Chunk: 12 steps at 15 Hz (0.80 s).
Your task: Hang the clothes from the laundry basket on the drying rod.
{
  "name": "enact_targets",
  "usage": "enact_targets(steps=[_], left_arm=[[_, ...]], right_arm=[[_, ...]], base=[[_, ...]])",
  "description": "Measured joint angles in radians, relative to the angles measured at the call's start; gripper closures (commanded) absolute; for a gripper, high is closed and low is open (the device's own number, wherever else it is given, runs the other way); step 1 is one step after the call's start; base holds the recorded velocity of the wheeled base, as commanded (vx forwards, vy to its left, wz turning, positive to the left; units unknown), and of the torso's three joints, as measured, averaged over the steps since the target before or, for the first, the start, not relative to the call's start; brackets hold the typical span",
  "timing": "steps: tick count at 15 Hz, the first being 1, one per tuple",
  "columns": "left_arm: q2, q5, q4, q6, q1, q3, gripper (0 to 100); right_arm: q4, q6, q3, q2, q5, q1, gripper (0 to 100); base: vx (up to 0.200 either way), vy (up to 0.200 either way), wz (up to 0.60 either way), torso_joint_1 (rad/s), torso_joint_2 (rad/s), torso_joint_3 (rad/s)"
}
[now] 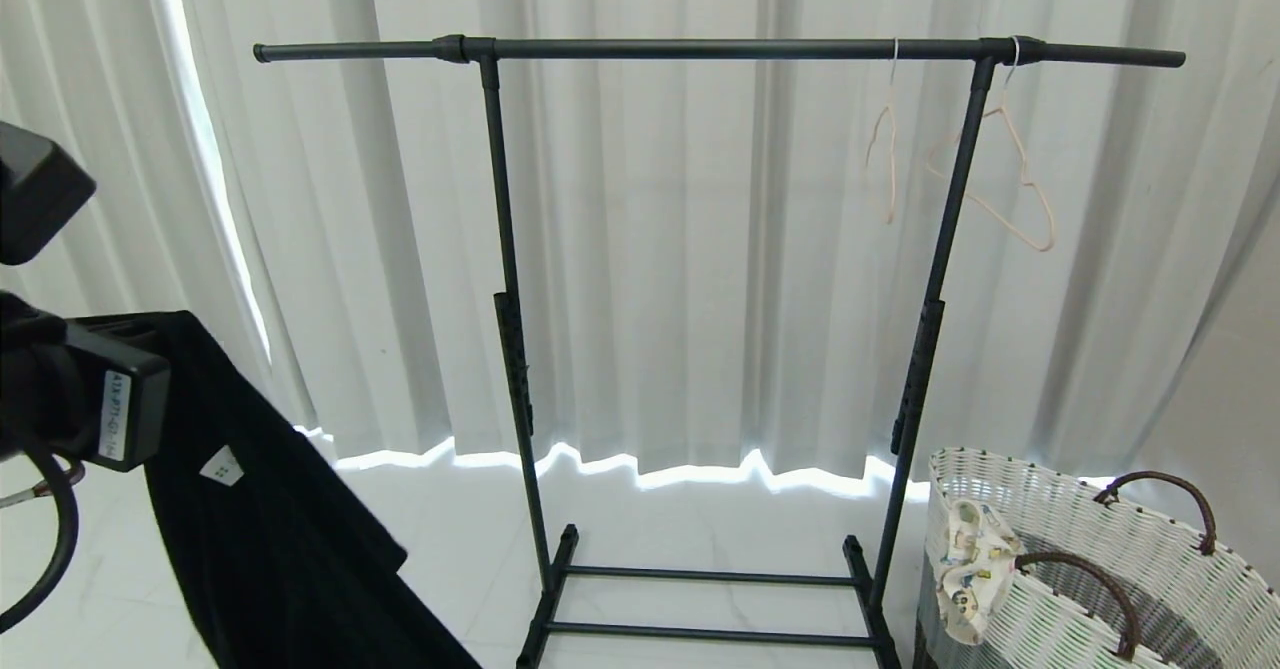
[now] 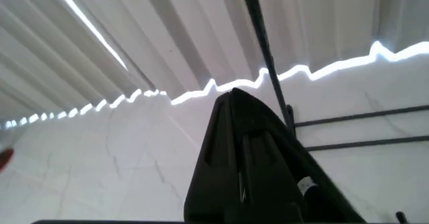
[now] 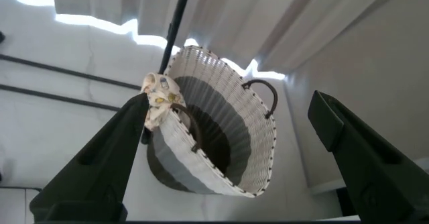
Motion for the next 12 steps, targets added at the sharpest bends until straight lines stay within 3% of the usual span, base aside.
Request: enact_targets(steps=[6,12], left_arm=[[-0.039,-0.001,0.001,-0.032,0.037,0.072,100],[-0.046,0.001,-0.007,-0.025,0.038,0.076,100]], right_arm=[[-0.106,-0.018,0.116,-0.053,0.01,-0.011,0],[-0.127,0.02,0.114,-0.046,0.01,-0.016,0]], base=[[0.0,0.0,0.0,0.006,-0.03,-0.022],[0.0,0.0,0.0,0.137,-0.41,-0.268]])
